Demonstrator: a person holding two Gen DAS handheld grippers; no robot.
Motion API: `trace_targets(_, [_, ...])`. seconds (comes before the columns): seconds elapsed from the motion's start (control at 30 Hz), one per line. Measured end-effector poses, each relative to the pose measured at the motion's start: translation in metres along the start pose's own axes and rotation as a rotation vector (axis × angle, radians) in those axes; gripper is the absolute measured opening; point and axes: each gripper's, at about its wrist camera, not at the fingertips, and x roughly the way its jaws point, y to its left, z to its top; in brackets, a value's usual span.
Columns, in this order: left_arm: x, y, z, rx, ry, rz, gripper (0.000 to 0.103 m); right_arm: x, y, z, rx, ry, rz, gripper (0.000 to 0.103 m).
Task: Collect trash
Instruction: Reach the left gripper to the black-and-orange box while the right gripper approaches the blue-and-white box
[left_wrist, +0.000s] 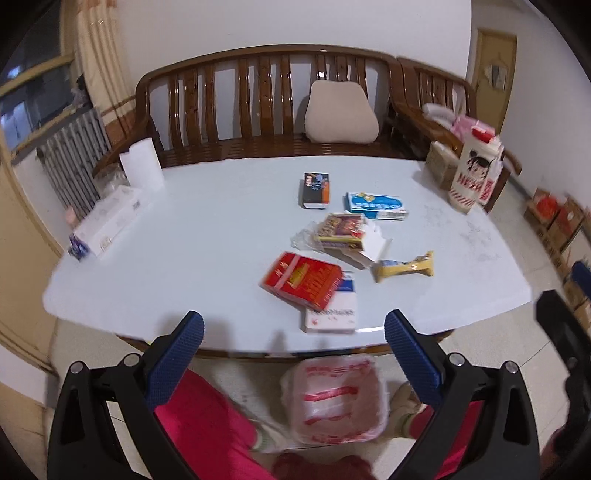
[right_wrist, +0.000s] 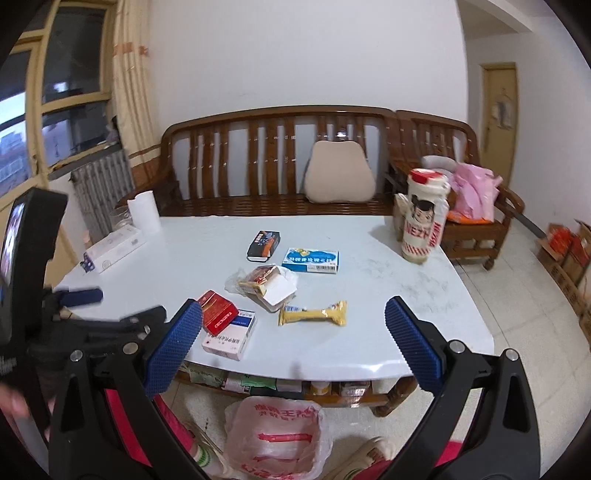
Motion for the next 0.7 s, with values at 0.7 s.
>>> trace_targets(0.7, [0.069,-0.02,0.153,0.235,0.212,-0.13,0.096,0.109,-0.033,0.124,-0.469,0.215,0.187,0.097])
